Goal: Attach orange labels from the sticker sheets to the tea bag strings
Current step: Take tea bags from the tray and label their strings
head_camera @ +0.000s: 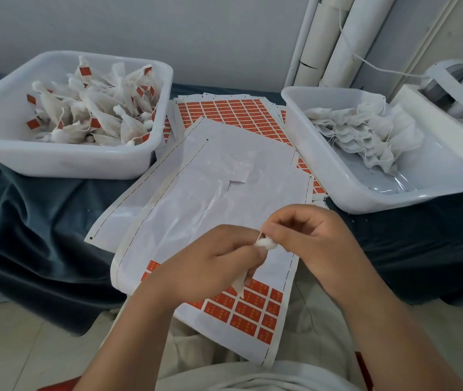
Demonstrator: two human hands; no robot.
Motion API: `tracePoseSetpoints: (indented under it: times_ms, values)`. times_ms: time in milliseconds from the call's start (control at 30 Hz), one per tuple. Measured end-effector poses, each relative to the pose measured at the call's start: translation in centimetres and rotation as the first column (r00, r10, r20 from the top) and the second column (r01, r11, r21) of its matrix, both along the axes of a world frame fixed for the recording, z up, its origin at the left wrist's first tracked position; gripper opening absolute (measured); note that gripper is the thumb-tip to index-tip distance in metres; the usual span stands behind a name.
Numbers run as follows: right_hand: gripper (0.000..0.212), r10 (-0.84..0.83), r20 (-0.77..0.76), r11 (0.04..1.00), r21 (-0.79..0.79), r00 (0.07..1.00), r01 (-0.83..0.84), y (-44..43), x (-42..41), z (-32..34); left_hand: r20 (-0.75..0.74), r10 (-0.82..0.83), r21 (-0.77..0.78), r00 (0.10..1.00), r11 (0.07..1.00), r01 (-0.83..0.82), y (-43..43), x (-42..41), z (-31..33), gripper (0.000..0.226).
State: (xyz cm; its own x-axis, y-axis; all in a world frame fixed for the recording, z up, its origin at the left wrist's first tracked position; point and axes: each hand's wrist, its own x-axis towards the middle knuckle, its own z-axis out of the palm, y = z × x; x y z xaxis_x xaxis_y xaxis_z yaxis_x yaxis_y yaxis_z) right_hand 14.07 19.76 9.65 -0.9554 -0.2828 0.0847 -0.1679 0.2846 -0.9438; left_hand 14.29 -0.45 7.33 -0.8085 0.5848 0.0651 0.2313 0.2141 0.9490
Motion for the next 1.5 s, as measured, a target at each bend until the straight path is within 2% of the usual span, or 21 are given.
tracePoseSetpoints:
  times_ms: [67,133,200,233,300,367,567,633,700,800,900,967,1067,1233,1500]
  values:
    - [0.020,0.008,0.072,0.994,-0.110,0.997,0.000,-0.1,-0.1,-0.1,0.088,-0.021,0.122,0.996,0.992,0.010,-0.1,-0.1,0.1,0.040]
    - [0.021,0.004,0.058,0.991,-0.134,0.998,0.003,-0.2,0.0,-0.2,0.132,-0.024,0.212,0.991,0.977,-0.004,0.0,-0.3,0.0,0.042]
    - [0.019,-0.026,-0.035,0.997,-0.078,0.999,0.023,-0.4,0.2,-0.2,0.157,-0.016,0.293,0.988,0.956,-0.031,0.1,-0.4,-0.1,0.041]
    - [0.018,-0.040,-0.131,0.999,-0.020,0.991,0.038,-0.4,0.4,-0.2,0.180,-0.008,0.328,0.984,0.943,-0.053,0.1,-0.4,-0.2,0.040]
    - [0.015,-0.030,-0.366,0.990,0.115,0.930,0.077,-0.4,0.6,-0.4,0.243,0.015,0.372,0.970,0.922,-0.107,0.2,-0.5,-0.6,0.039]
    - [0.011,-0.004,-0.498,0.974,0.194,0.867,0.116,-0.5,0.8,-0.4,0.303,0.020,0.394,0.953,0.908,-0.144,0.1,-0.7,-1.0,0.043]
    - [0.013,-0.009,-0.528,0.953,0.252,0.849,0.167,-0.6,0.6,-0.6,0.462,-0.011,0.415,0.887,0.887,-0.205,-0.1,-1.0,-1.4,0.041]
    - [0.013,-0.029,-0.511,0.962,0.219,0.859,0.163,-0.8,0.7,-0.5,0.514,-0.022,0.436,0.857,0.868,-0.239,0.0,-1.0,-1.5,0.038]
    - [0.009,-0.046,-0.445,0.977,0.167,0.894,0.133,-0.9,0.8,-0.5,0.529,-0.195,0.534,0.826,0.833,-0.146,0.1,-0.7,-0.8,0.039]
    - [0.009,-0.013,-0.079,0.998,-0.057,0.997,0.009,-0.9,0.6,-0.5,0.589,-0.385,0.664,0.711,0.732,-0.154,0.1,-0.7,-0.1,0.034]
    - [0.014,0.175,0.263,0.937,-0.341,0.949,-0.079,-0.7,0.4,-0.6,0.597,-0.451,0.704,0.664,0.691,-0.163,0.2,-0.6,-0.2,0.031]
    - [0.017,0.242,0.359,0.908,-0.410,0.901,-0.081,-0.5,0.0,-0.5,0.616,-0.450,0.693,0.647,0.699,-0.174,0.3,-0.5,-0.2,0.033]
    - [0.025,0.236,0.386,0.932,-0.350,0.892,-0.095,0.2,-0.4,-0.3,0.642,-0.446,0.683,0.624,0.702,-0.201,0.8,-0.3,-0.4,0.035]
    - [0.023,0.188,0.276,0.967,-0.221,0.942,-0.128,0.9,-0.2,0.1,0.658,-0.475,0.703,0.585,0.666,-0.250,1.3,-0.2,-0.5,0.029]
    - [0.027,0.137,0.217,0.984,-0.142,0.967,-0.108,0.7,-0.1,0.1,0.668,-0.435,0.675,0.604,0.695,-0.246,1.1,-0.1,-0.1,0.032]
